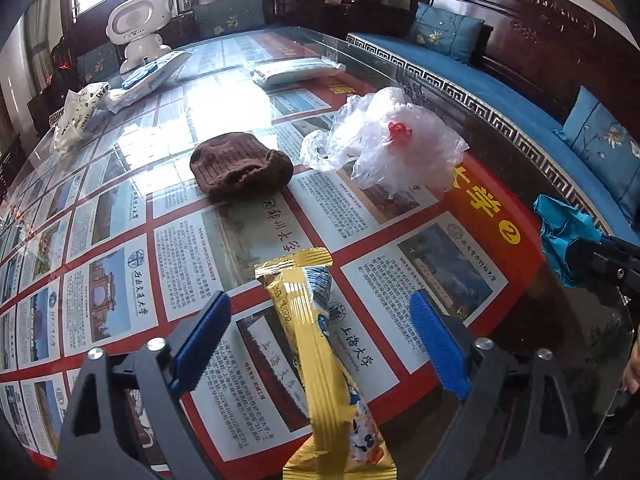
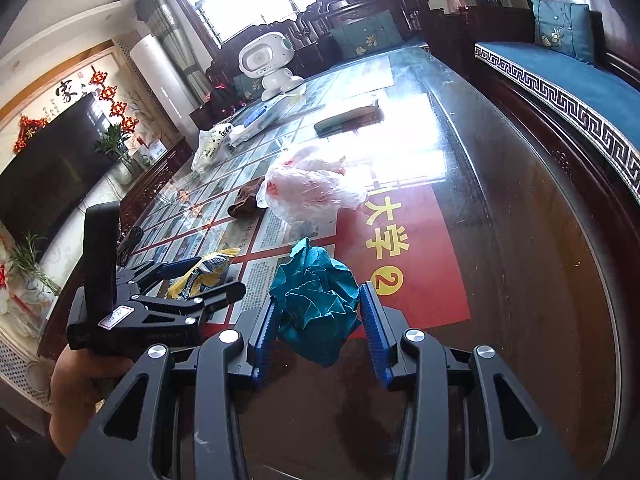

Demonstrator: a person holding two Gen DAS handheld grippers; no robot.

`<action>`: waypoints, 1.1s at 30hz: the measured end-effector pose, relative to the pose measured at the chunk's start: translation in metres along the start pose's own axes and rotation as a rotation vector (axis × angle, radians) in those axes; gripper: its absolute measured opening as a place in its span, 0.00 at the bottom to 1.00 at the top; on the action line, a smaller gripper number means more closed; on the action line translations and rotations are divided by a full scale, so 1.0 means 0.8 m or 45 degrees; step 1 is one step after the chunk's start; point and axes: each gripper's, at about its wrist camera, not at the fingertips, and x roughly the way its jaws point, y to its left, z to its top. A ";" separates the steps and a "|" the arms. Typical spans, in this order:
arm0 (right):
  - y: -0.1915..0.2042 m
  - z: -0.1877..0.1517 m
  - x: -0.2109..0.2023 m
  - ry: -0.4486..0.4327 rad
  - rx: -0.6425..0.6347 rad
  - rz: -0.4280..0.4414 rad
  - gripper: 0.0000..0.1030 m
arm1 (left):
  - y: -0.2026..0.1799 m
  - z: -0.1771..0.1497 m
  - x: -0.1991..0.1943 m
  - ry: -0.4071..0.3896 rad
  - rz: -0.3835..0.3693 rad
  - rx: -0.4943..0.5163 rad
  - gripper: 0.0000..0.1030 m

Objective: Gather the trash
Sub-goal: 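Grasp teal crumpled paper with right tool while left tool grasps yellow snack wrapper, then carry both items to yellow bin and open both tools to drop them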

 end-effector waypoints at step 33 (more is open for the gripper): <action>0.094 -0.076 -0.109 -0.081 -0.139 0.033 0.38 | -0.008 -0.093 -0.181 -0.205 -0.319 0.044 0.31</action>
